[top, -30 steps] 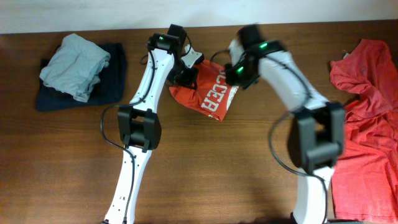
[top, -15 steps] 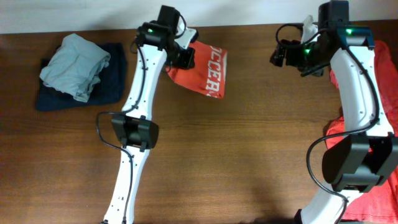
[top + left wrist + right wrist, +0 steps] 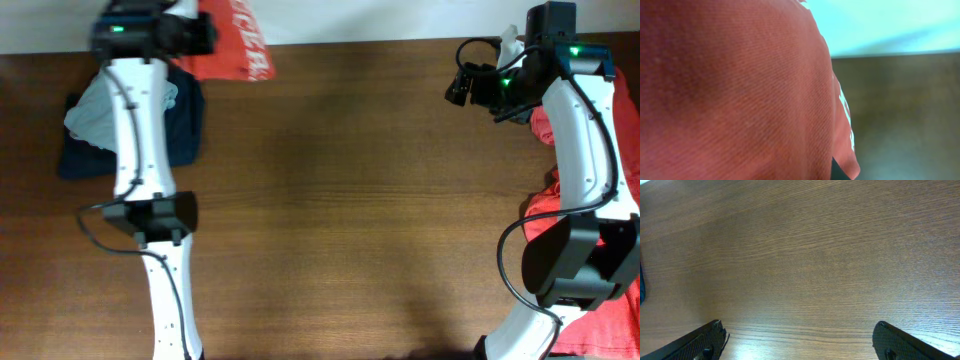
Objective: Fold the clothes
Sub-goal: 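Release with the right gripper and carry the bundle left with the left gripper, then lower the orange bundle onto the grey shirt stack with the left gripper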
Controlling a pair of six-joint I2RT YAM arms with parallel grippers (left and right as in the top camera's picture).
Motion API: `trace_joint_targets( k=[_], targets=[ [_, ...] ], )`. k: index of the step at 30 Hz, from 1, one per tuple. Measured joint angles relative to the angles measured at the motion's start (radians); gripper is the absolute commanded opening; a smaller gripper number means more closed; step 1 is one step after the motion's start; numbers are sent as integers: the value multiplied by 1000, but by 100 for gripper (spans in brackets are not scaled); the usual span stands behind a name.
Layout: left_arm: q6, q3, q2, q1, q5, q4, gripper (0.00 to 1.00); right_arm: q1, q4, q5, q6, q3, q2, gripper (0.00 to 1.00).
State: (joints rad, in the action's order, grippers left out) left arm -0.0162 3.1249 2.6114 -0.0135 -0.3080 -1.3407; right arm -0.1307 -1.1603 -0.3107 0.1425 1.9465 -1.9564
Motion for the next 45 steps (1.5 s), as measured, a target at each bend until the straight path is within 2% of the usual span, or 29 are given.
trace_joint_targets(
  k=[10, 15, 19, 32, 45],
  targets=[
    [-170, 0, -10, -224, 3, 45, 1, 0, 0, 0, 0, 0, 0, 99],
    [-303, -17, -10, -307, 1, 61, 0, 0, 0, 0, 0, 0, 0, 99],
    [-361, -23, -2, -351, -40, 95, 1, 0, 0, 0, 0, 0, 0, 99],
    [-381, -32, 128, -357, -96, 52, 0, 0, 0, 0, 0, 0, 0, 99],
    [-381, -31, 136, -372, -91, -69, 0, 0, 0, 0, 0, 0, 0, 99]
  ],
)
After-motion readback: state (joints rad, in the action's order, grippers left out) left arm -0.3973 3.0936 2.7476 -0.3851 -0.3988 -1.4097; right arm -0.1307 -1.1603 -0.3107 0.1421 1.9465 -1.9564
